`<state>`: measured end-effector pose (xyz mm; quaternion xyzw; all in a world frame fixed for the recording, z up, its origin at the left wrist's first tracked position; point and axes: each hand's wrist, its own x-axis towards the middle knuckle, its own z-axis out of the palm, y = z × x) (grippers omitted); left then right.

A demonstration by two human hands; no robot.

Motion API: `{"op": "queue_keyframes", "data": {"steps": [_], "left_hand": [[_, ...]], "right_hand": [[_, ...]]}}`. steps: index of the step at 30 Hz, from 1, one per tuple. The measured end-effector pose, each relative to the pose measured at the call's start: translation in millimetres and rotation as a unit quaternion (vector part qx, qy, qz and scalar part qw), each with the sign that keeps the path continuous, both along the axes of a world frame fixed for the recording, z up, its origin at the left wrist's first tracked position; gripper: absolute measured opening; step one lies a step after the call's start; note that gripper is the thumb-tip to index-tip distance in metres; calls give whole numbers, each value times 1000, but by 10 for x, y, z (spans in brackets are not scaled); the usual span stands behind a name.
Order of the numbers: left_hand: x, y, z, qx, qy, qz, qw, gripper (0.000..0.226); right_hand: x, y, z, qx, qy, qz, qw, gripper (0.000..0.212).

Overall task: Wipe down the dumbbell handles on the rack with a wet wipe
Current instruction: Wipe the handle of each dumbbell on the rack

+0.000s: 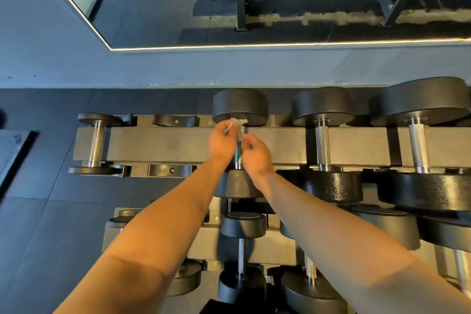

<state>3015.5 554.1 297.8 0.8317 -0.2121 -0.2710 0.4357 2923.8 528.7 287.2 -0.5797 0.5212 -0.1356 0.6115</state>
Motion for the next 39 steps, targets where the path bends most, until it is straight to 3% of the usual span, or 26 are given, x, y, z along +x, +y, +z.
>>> {"op": "queue_keyframes", "data": {"steps": [4, 10, 13, 18, 21, 24, 32, 39], "left_hand": [[-1, -122, -70, 9, 58, 25, 998, 36], [-20, -38, -123, 89, 4, -51, 995, 22], [-13, 55, -155, 122, 7, -67, 990, 32], [29, -49, -144, 37, 71, 12, 997, 9], [-51, -212, -153, 12, 109, 82, 991, 16], [-105, -288, -151, 57, 93, 71, 991, 25], [-73, 35, -147, 148, -56, -33, 987, 23], [-178, -109, -11, 47, -3, -12, 999, 17]], "right_hand": [[-28, -35, -106, -64, 29, -12, 997, 27], [-64, -54, -180, -72, 52, -6, 996, 25], [-86, -30, -113, -77, 54, -7, 996, 25], [-109, 65, -18, -147, 99, 21, 984, 29], [-100, 21, -28, -117, 72, -3, 991, 30], [-98, 18, -35, -107, 58, -15, 993, 29], [-105, 32, -17, -97, 73, -20, 992, 33], [-89, 50, -3, -96, 80, -21, 992, 27]]}}
